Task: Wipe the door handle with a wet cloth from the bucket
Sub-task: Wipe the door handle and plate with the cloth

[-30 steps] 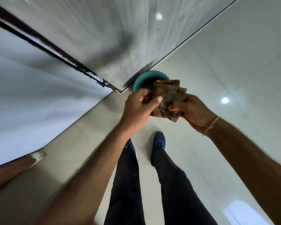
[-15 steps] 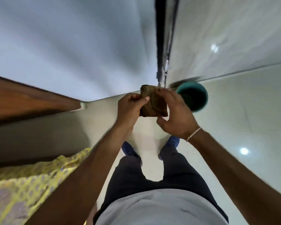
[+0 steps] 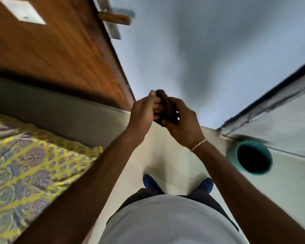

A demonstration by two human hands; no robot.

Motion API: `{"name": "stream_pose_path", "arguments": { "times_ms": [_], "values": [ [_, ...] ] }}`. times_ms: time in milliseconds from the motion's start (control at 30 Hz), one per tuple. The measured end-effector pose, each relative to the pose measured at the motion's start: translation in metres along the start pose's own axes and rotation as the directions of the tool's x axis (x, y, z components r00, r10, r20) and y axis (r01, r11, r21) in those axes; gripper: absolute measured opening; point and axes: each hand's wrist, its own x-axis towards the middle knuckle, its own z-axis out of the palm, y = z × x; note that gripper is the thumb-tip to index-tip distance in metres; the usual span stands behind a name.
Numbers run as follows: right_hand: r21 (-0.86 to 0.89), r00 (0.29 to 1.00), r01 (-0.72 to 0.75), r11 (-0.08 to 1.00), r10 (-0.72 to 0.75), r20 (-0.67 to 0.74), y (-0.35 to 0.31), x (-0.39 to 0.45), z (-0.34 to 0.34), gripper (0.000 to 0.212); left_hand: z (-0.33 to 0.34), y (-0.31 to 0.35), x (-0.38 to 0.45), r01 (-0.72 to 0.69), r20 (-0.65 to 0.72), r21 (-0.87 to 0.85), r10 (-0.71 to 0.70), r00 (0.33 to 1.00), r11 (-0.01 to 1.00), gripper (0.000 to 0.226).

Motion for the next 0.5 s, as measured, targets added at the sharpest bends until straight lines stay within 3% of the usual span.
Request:
{"name": "stream_pose_path", "arguments": {
  "times_ms": [100,200,267,333,400,500],
  "values": [
    [0.122,0.999,-0.033,0.992,0.035,-0.008,-0.036,0.028,0.04,0.057,-0.062,0.009,0.015,-0.06,-0.052,0.011,0.061,0.997,0.998,0.042],
    [0.324,0.991,-0.127,0.937,0.13,0.011,-0.063,0.057,0.064,0.041,-0.106,0.007,0.028,-0.191,-0.13,0.062,0.197,0.972,0.98,0.014],
    [0.462,0.984,-0.172,0.87,0.175,0.036,-0.078,0.079,0.074,0.034,-0.13,0.007,0.042,-0.222,-0.192,0.102,0.238,0.952,0.97,0.02],
    [0.618,0.967,-0.246,0.747,0.229,0.108,-0.088,0.101,0.076,0.034,-0.149,0.012,0.057,-0.164,-0.194,0.073,0.175,0.965,0.984,0.028],
    [0.728,0.951,-0.306,0.613,0.231,0.205,-0.094,0.124,0.08,0.04,-0.163,0.023,0.071,-0.081,-0.107,-0.052,0.075,0.991,0.995,0.033],
    [0.792,0.923,-0.383,0.475,0.218,0.316,-0.101,0.154,0.09,0.049,-0.173,0.037,0.093,0.001,0.001,-0.199,-0.001,1.0,0.98,0.029]
  ]
}}
